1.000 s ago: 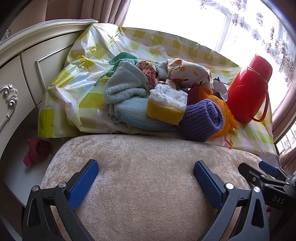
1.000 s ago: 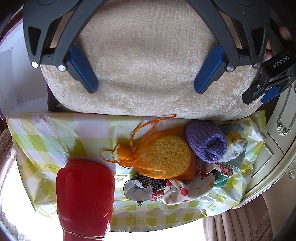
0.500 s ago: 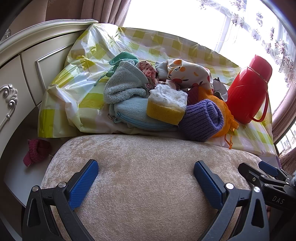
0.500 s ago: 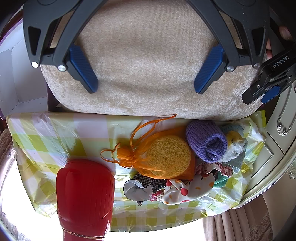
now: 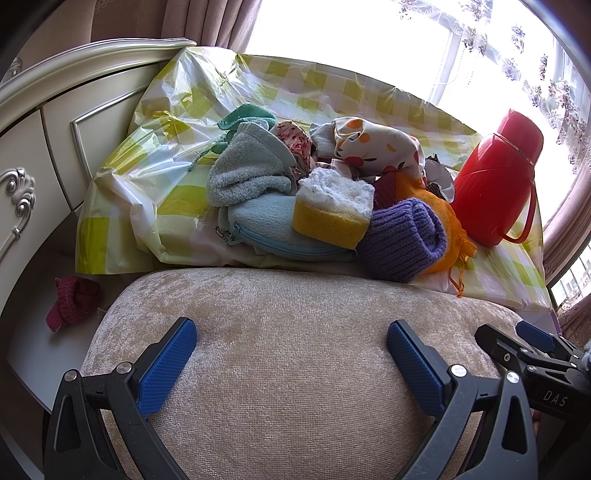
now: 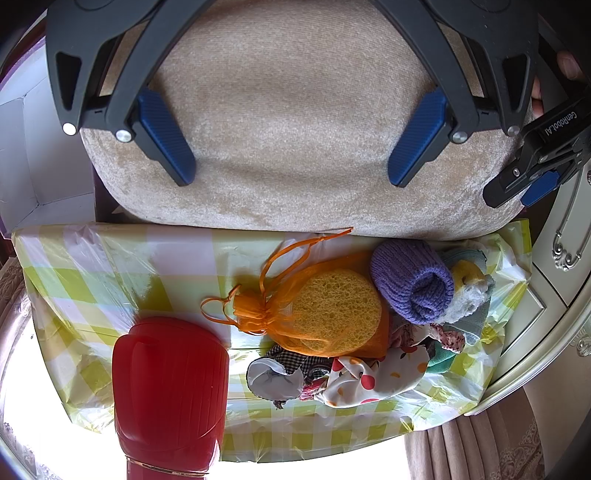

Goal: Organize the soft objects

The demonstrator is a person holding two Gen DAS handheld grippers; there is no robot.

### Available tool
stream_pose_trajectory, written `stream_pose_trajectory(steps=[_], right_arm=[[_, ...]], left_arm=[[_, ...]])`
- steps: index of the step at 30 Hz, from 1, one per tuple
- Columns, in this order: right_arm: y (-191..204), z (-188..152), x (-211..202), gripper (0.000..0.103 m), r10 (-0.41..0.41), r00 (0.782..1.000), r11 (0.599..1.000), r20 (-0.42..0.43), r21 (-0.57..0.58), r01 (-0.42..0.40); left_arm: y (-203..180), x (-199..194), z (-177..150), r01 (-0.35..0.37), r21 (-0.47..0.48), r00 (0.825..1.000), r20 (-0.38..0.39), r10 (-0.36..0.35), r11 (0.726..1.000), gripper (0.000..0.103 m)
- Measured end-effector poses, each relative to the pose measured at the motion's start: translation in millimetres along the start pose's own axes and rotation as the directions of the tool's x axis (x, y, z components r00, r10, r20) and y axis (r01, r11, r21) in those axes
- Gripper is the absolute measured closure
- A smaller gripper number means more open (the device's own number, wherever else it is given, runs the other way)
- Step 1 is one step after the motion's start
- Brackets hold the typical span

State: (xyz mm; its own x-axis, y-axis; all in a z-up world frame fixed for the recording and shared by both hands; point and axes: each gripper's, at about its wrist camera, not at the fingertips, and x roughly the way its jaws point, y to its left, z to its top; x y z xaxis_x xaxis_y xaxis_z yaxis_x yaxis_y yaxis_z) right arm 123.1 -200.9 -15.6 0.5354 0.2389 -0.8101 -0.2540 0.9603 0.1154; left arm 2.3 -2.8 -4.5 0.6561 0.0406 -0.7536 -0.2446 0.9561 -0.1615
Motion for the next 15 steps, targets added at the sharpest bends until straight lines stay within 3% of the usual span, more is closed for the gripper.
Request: stream_pose_trajectory(steps=[10,15], right_arm=[[-2.5,-1.4,0.1,0.0,0.015,1.0,1.0,-0.003,0.01,-0.015],[-2.2,0.6,1.5,0.0,0.013,1.0,1.0,-0.015,0.013,-0.012]], left_arm=[[1.6,-3.8,0.7,0.002,-0.018,1.0,0.019,-0.002,1.0,0.0],[7.0,-8.4,-0.8,-0.036,-0.058,0.998,0.044,0.038,0.998,0.0]])
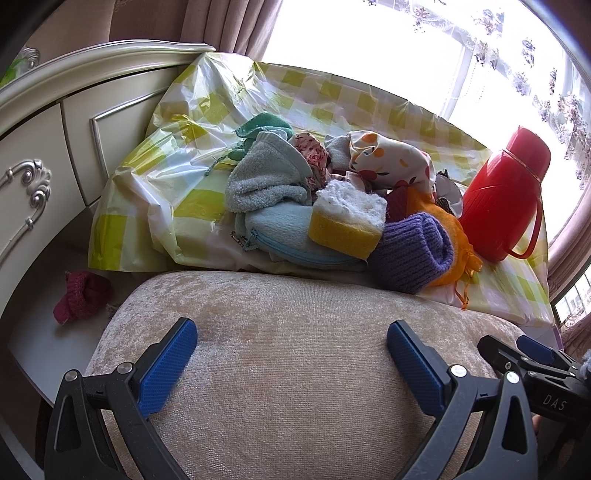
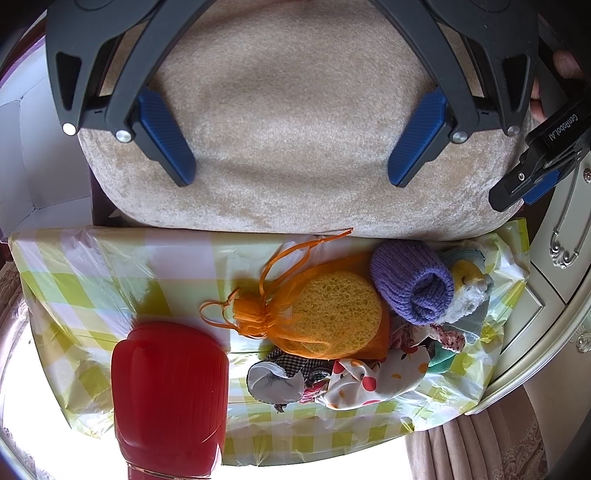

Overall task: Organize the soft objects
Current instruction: 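Grasp the pink knit hat with left tool while right grasps purple knit roll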

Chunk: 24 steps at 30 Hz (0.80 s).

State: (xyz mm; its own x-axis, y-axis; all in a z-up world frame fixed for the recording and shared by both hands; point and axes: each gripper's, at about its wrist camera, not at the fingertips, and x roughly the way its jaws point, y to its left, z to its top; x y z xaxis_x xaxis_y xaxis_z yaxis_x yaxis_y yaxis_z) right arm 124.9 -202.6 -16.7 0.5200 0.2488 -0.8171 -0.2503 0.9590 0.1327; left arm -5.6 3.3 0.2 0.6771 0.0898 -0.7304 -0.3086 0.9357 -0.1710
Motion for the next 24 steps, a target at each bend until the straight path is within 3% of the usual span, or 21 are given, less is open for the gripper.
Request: stream_pose_trajectory(steps=[5,12,24], right_arm=[[4,3,1,0.0,-0.024,1.0,1.0,-0.003,-0.007,0.024],[11,8,3,0.0,-0.044,0.999,0.999,-0.011,-0.013,0.044],[46,29,16,0.0,0.042,0.999,0.996,-0.016,-0.078,-0.043]], left_arm=[[21,0,7,-0.046,-0.092,0.999,-0.02,0.044,0.995,0.0],[77,4,19,-0.127,-0.123,0.992,-0.028,0.124,0.984,0.008],[185,22,23,-0.253,-0.186,0.967,-0.037,0.25,0.949,0.009]])
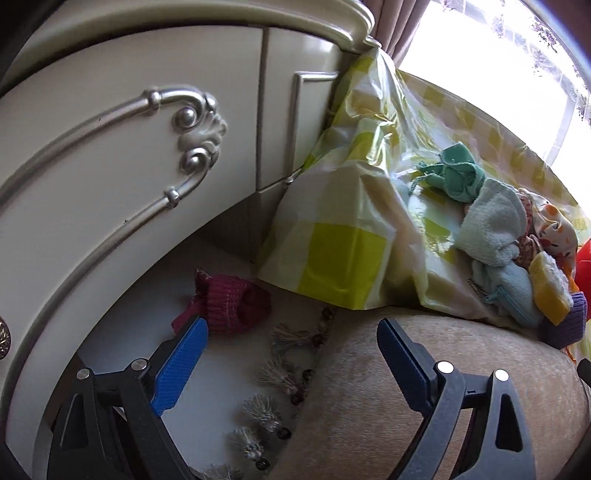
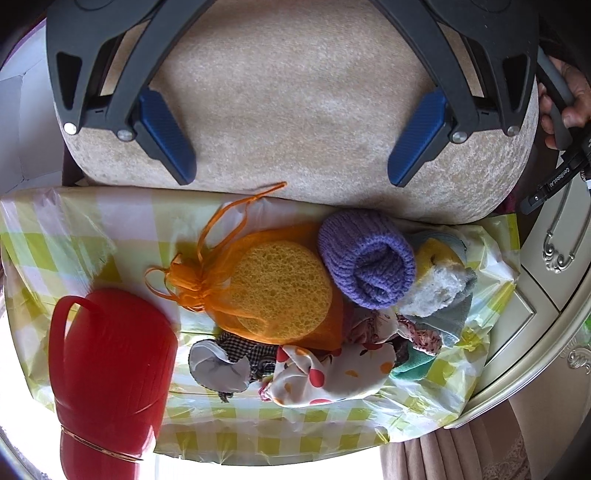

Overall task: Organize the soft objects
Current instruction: 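Grasp the pink knit hat with left tool while right grasps purple knit roll, then drop the pink hat into the white box while right drops purple roll there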

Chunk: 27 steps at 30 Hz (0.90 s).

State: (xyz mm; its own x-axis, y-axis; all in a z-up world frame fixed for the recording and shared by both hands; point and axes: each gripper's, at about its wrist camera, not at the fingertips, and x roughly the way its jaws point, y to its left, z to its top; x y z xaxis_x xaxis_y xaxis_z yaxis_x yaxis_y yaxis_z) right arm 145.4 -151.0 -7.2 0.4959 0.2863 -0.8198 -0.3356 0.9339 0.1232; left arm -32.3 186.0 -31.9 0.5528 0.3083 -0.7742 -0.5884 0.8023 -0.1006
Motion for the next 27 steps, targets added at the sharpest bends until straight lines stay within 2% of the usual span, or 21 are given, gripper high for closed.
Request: stream_pose_trajectory(steps=[6,9,11,16,18,20,23,25,27], right_arm=[[20,9,5,0.001,0.017,1.0,0.998,0.027,-0.059,-0.015],[28,14,8,0.001,0.027,0.999,0.996,0.036,-0.085,-0.024],[31,18,12,0.003,0.034,0.999,0.995,0.034,-0.099,-0.031],[38,26,17,0.006,0.051,0.998,0.992,0.038,-0.119,-0.046],[42,28,19,0.007,0.056,0.998,0.99,0.041,-0.13,-0.05],[46,31,21,0.008,0.062,0.997,0.989,0.042,-0.14,-0.055],[48,33,28,0.021,0.077,0.997,0.986,0.023,-0.148,-0.073],[48,33,34,0.042,0.087,0.996,0.986,-0.009,-0.144,-0.087],[44,33,36,0.045,0.093,0.996,0.988,-0.012,-0.122,-0.094]], left_arm=[[22,30,5,-0.066,0.053,0.998,-0.008,0.066,0.996,0.011],[23,50,5,-0.098,0.095,0.994,-0.035,0.102,0.991,0.017],[23,65,5,-0.126,0.127,0.989,-0.056,0.133,0.984,0.027],[27,96,7,-0.173,0.159,0.978,-0.09,0.188,0.972,0.029],[28,106,5,-0.171,0.163,0.976,-0.106,0.189,0.972,0.034],[28,113,5,-0.161,0.173,0.976,-0.121,0.183,0.972,0.048],[27,117,7,-0.151,0.186,0.977,-0.124,0.176,0.971,0.061],[26,115,9,-0.157,0.193,0.977,-0.112,0.181,0.969,0.067],[25,110,11,-0.163,0.197,0.977,-0.105,0.186,0.967,0.069]])
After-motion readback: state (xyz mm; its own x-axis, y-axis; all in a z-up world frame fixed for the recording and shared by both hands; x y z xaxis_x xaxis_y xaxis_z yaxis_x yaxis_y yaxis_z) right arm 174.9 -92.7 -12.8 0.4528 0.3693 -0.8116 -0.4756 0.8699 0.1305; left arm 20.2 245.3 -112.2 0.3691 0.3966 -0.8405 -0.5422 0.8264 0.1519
